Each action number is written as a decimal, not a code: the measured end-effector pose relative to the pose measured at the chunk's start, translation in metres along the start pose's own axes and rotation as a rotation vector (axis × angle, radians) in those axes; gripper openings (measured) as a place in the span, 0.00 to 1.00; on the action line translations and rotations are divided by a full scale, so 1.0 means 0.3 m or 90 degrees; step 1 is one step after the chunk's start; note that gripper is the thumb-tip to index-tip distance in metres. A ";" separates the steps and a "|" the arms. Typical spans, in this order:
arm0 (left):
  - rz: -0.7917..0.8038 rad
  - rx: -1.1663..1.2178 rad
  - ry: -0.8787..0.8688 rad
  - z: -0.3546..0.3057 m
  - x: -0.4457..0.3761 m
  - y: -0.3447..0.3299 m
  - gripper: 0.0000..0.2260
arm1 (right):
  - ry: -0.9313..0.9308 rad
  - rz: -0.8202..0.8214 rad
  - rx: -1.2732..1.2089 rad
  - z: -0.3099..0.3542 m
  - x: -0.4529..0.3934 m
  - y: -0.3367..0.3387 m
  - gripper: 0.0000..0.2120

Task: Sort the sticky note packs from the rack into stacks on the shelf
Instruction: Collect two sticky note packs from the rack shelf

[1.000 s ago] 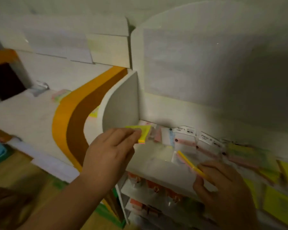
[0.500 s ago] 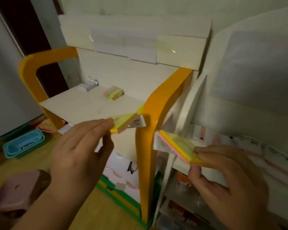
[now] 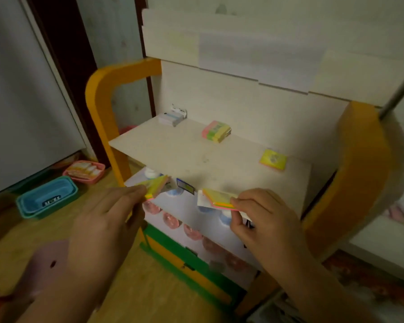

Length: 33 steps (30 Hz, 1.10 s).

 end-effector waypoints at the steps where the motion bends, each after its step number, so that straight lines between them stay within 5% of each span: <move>1: 0.001 0.007 -0.010 0.028 -0.008 0.001 0.16 | 0.001 -0.008 0.009 0.004 -0.013 -0.023 0.06; 18: 0.006 0.044 -0.139 0.159 -0.313 -0.203 0.13 | -0.098 -0.139 0.143 -0.223 -0.169 -0.250 0.08; 33: 0.037 0.092 -0.242 0.040 -0.721 -0.474 0.11 | -0.308 -0.099 0.179 -0.538 -0.209 -0.355 0.03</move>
Point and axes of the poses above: each hand's wrist, its own x-axis away from the middle knuckle, its own y-axis out of the back of the hand, z = x × y, the point moved 2 cm from there along -x, towards the middle knuckle, and after that the axes turned 6 degrees about y, right-handed, at the moved point
